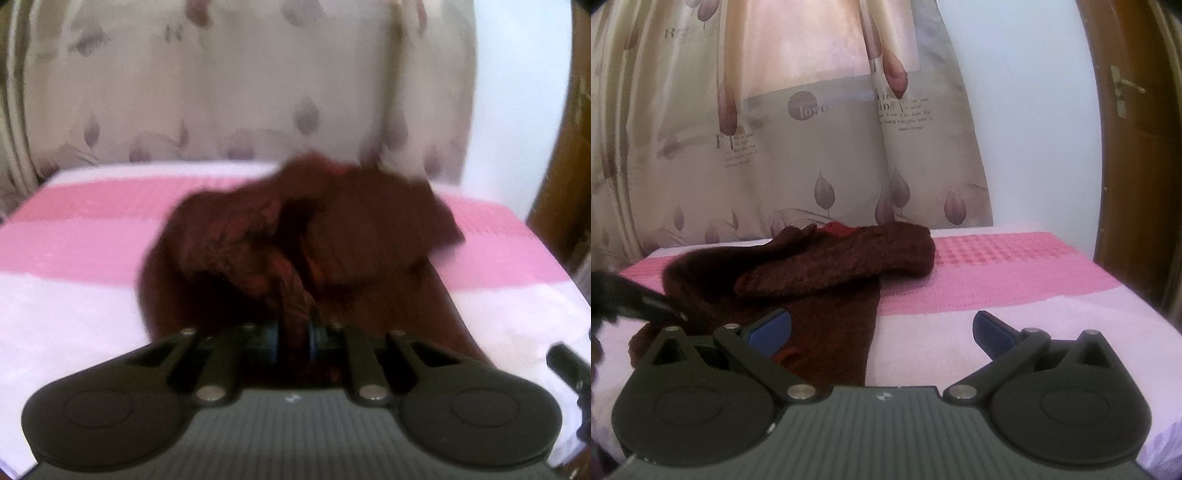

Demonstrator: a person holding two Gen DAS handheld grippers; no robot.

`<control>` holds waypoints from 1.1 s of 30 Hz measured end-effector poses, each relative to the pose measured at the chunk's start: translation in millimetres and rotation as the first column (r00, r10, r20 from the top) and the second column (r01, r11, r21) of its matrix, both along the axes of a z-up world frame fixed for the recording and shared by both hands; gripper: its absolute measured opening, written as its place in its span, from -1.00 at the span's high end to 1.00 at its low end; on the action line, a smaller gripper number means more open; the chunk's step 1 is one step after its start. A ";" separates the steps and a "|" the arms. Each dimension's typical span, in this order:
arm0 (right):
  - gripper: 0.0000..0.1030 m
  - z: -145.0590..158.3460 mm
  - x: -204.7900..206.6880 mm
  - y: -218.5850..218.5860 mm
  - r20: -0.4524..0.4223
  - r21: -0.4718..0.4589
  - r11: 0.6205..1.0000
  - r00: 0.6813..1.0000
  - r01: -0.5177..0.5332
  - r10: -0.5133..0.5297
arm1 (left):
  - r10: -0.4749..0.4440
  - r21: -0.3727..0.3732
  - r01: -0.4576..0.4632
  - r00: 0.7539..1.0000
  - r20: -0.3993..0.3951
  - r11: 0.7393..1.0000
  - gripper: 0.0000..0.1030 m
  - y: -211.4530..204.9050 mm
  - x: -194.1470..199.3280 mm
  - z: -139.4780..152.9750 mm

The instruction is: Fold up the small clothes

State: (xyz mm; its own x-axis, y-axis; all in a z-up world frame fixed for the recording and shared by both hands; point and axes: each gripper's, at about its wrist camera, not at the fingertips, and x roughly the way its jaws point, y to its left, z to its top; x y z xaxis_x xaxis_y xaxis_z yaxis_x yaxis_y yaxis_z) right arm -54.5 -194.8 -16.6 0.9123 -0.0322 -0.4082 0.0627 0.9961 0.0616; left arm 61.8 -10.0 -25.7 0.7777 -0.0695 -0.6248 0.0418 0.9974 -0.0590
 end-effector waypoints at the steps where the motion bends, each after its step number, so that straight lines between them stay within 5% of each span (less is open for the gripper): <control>1: -1.00 1.2 2.5 -0.3 0.002 -0.001 1.000 1.000 0.001 -0.001 | 0.009 0.007 -0.009 1.000 0.008 1.000 0.72 5.0 3.5 7.6; 10: -1.00 5.5 25.2 7.2 -0.010 -0.017 1.000 1.000 -0.017 0.017 | 0.108 0.116 -0.119 0.989 0.097 0.986 0.72 53.7 42.0 58.5; 17: -1.00 7.2 42.2 15.6 -0.025 -0.040 0.999 0.999 -0.032 0.031 | 0.181 0.202 -0.203 0.976 0.121 0.958 0.72 96.5 86.8 69.8; 24: -1.00 0.7 57.6 22.0 -0.060 -0.063 0.998 0.998 -0.027 0.024 | 0.271 0.294 -0.302 0.952 0.141 0.907 0.72 153.8 145.3 68.3; 33: -1.00 -19.3 79.3 35.1 -0.142 -0.092 0.995 0.989 -0.039 0.026 | 0.301 0.429 -0.329 0.944 0.134 0.841 0.71 203.1 241.4 28.6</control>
State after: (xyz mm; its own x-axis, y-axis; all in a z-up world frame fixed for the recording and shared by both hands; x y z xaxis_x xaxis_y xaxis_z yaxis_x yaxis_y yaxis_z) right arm 24.8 -159.7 -35.8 0.8471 -0.0478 -0.5293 0.0317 0.9987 -0.0394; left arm 303.2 193.1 2.9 0.7468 0.4564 -0.4838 -0.2900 0.8781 0.3806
